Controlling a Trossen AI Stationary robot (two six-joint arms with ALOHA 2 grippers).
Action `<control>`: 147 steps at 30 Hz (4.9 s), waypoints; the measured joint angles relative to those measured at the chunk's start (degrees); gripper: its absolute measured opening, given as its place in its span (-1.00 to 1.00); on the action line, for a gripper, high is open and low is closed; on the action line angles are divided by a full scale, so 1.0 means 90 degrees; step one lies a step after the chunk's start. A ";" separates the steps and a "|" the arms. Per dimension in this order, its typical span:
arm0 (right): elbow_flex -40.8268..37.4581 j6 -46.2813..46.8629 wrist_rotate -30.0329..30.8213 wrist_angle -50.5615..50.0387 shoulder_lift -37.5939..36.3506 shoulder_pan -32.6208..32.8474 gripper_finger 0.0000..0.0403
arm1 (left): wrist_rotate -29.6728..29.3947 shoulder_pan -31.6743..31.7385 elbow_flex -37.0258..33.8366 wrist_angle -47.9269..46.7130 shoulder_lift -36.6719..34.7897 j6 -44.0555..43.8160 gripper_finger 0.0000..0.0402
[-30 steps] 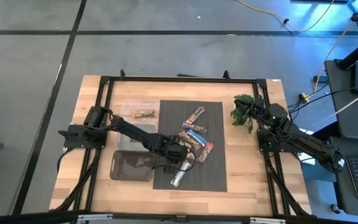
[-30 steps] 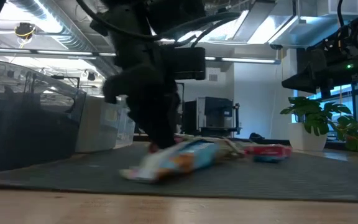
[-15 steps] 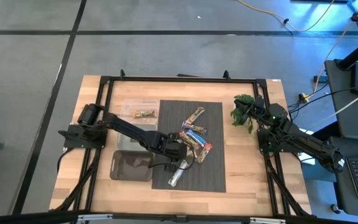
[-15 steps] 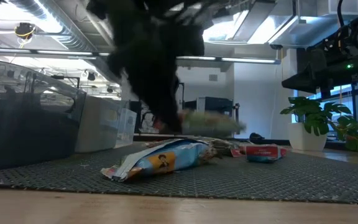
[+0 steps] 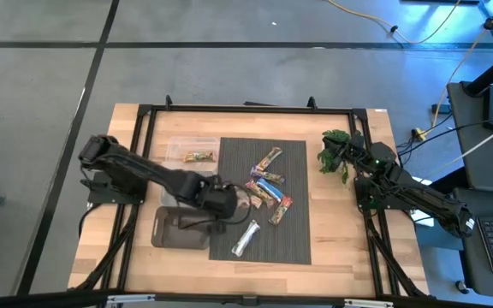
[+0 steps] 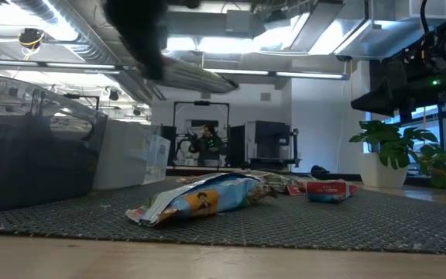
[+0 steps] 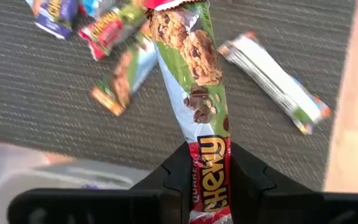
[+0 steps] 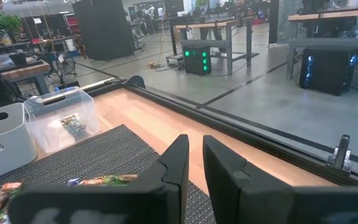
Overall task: Pick and place Granola Bars by type
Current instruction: Put the red granola bar into the black bin, then put the yellow granola bar into the transparent bin
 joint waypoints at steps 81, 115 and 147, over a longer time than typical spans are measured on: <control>0.2764 -0.1929 -0.1831 -0.0362 0.3754 0.0588 -0.74 | -0.4697 -0.1634 -0.2965 0.0266 -0.2885 -0.3682 -0.31; 0.6144 -0.3510 -0.1720 -0.0120 0.9420 0.0585 -0.44 | -0.0068 0.1970 -0.5973 0.9100 -0.3079 0.2391 -0.31; 0.6142 -0.5047 -0.2497 -0.1484 0.9804 0.0612 -0.02 | -0.0172 0.2175 -0.5993 0.8972 -0.3079 0.2355 -0.31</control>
